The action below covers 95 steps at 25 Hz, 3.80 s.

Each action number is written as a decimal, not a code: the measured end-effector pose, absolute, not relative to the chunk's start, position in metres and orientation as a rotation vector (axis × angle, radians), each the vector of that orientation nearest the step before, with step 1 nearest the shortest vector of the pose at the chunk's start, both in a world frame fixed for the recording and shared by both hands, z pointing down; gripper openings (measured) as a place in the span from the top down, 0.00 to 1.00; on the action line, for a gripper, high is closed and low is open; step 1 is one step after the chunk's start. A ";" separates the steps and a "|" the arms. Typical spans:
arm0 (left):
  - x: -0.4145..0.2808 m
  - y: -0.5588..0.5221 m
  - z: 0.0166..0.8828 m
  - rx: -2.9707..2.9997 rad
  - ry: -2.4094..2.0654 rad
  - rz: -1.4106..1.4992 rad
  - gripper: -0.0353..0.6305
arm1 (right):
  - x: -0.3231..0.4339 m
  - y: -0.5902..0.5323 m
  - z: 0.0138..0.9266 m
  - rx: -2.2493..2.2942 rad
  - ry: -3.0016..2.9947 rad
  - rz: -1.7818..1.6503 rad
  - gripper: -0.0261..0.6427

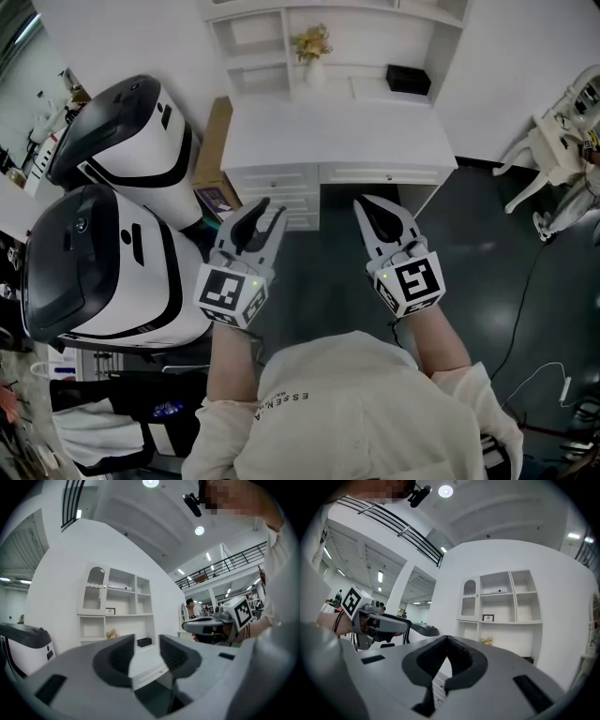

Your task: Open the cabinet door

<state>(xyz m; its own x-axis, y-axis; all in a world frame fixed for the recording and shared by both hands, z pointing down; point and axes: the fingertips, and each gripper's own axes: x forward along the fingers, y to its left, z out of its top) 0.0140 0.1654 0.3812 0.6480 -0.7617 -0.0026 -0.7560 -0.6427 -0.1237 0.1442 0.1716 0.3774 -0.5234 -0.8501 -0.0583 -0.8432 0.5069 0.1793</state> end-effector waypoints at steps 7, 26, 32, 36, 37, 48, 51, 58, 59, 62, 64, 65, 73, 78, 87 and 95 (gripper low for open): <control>-0.009 0.132 0.368 -2.692 1.264 -0.074 0.55 | 0.126 0.153 0.378 1.556 -2.668 -0.272 0.94; 0.002 -0.053 0.393 -2.690 1.414 -0.126 0.55 | 0.143 -0.062 0.388 1.448 -2.733 -0.229 0.94; 0.029 -0.148 0.372 -2.614 1.465 -0.098 0.55 | 0.163 -0.162 0.376 1.353 -2.784 -0.254 0.94; 0.045 -0.200 0.367 -2.595 1.463 -0.095 0.55 | 0.171 -0.218 0.372 1.311 -2.803 -0.265 0.94; 0.047 -0.212 0.366 -2.599 1.465 -0.095 0.55 | 0.173 -0.230 0.371 1.306 -2.806 -0.264 0.94; 0.046 -0.325 0.335 -2.586 1.345 -0.106 0.55 | 0.165 -0.324 0.344 1.337 -2.788 -0.312 0.94; 0.041 -0.355 0.318 -2.590 1.304 -0.086 0.55 | 0.156 -0.346 0.333 1.370 -2.769 -0.306 0.94; 0.032 -0.420 0.237 -2.527 1.209 0.023 0.55 | 0.144 -0.384 0.277 1.459 -2.773 -0.398 0.94; 0.031 -0.427 0.223 -2.510 1.199 0.030 0.55 | 0.142 -0.387 0.270 1.461 -2.774 -0.421 0.94; 0.036 -0.439 0.189 -2.470 1.138 0.036 0.55 | 0.132 -0.390 0.251 1.444 -2.793 -0.474 0.94; 0.040 -0.447 0.166 -2.431 1.107 0.039 0.55 | 0.126 -0.392 0.241 1.436 -2.794 -0.508 0.94; 0.042 -0.451 0.154 -2.410 1.093 0.041 0.55 | 0.124 -0.394 0.239 1.437 -2.785 -0.522 0.94; 0.051 -0.496 0.070 -2.297 1.066 0.009 0.55 | 0.131 -0.415 0.233 1.477 -2.734 -0.522 0.94; 0.050 -0.518 0.028 -2.222 1.119 -0.034 0.55 | 0.137 -0.423 0.224 1.502 -2.707 -0.529 0.94; 0.054 -0.541 -0.027 -2.142 1.230 -0.108 0.57 | 0.141 -0.429 0.220 1.501 -2.703 -0.526 0.94; 0.051 -0.555 -0.037 -2.070 1.336 -0.211 0.70 | 0.147 -0.423 0.223 1.511 -2.701 -0.528 0.94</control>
<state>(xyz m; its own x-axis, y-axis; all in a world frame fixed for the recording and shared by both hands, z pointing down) 0.0514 -0.5554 -0.0368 0.4657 -0.8603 -0.2075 -0.7543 -0.2633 -0.6014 0.1470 -0.4227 0.2234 -0.5369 -0.8284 -0.1600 -0.8276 0.4803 0.2905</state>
